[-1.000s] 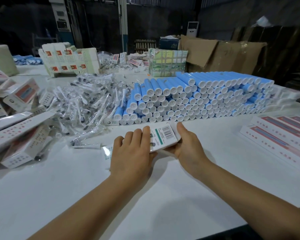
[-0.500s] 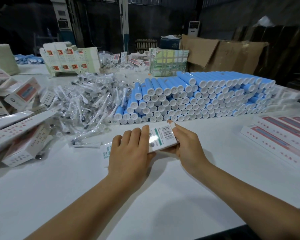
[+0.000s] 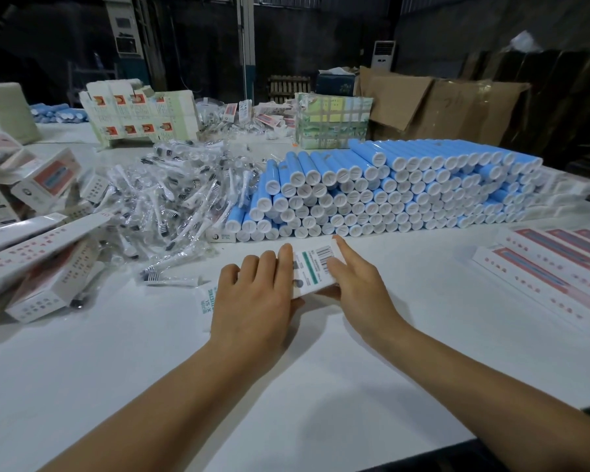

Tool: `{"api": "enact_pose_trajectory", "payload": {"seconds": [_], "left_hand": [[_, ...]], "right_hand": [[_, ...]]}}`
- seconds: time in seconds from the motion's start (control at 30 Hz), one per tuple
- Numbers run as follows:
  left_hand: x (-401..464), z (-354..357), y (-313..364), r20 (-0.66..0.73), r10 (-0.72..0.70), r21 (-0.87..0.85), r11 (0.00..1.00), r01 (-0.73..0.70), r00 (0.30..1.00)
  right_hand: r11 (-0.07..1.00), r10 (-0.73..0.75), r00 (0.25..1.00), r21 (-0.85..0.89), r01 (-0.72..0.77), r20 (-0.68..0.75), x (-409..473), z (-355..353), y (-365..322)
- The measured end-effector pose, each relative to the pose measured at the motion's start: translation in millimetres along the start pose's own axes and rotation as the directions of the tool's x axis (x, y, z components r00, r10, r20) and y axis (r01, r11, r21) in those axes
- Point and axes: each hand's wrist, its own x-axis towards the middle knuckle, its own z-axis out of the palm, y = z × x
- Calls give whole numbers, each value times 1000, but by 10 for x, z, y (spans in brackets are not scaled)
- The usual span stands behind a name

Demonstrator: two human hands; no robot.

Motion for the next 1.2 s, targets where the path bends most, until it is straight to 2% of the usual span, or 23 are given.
{"api": "enact_pose_trajectory", "payload": {"seconds": [0.1, 0.27, 0.53, 0.6, 0.73, 0.87, 0.97, 1.03, 1.13, 1.2], "left_hand": [[3, -17, 4, 15, -23, 4, 1000, 23, 1000], [23, -32, 27, 26, -22, 11, 1000, 22, 999], [2, -51, -14, 16, 15, 22, 1000, -15, 1000], [-7, -62, -28, 21, 19, 17, 1000, -19, 1000], [-27, -55, -19, 24, 34, 12, 999, -34, 999], [-32, -40, 11, 12, 49, 35, 998, -50, 999], [-29, -49, 12, 17, 54, 47, 997, -55, 998], [-20, -53, 11, 28, 44, 35, 998, -45, 999], [17, -62, 8, 48, 3, 19, 1000, -4, 999], [41, -64, 3, 93, -29, 31, 999, 27, 995]], "right_hand": [[997, -28, 1000, -77, 27, -12, -6, 17, -9], [883, -239, 969, -428, 192, -57, -113, 59, -49], [811, -278, 960, -533, 239, 8, -140, 24, -69], [846, -235, 972, -492, 208, 7, -130, 7, -85], [964, -49, 999, -260, 46, -4, -114, 55, -98], [916, -143, 990, -381, 130, -5, -120, 71, -60], [900, -147, 989, -414, 136, 5, -101, 52, -36], [938, -85, 996, -337, 80, 0, -78, 53, -48], [994, 2, 1000, -110, -5, -26, -38, 58, -58], [997, 1, 999, -76, -3, -39, -45, 55, -51]]}}
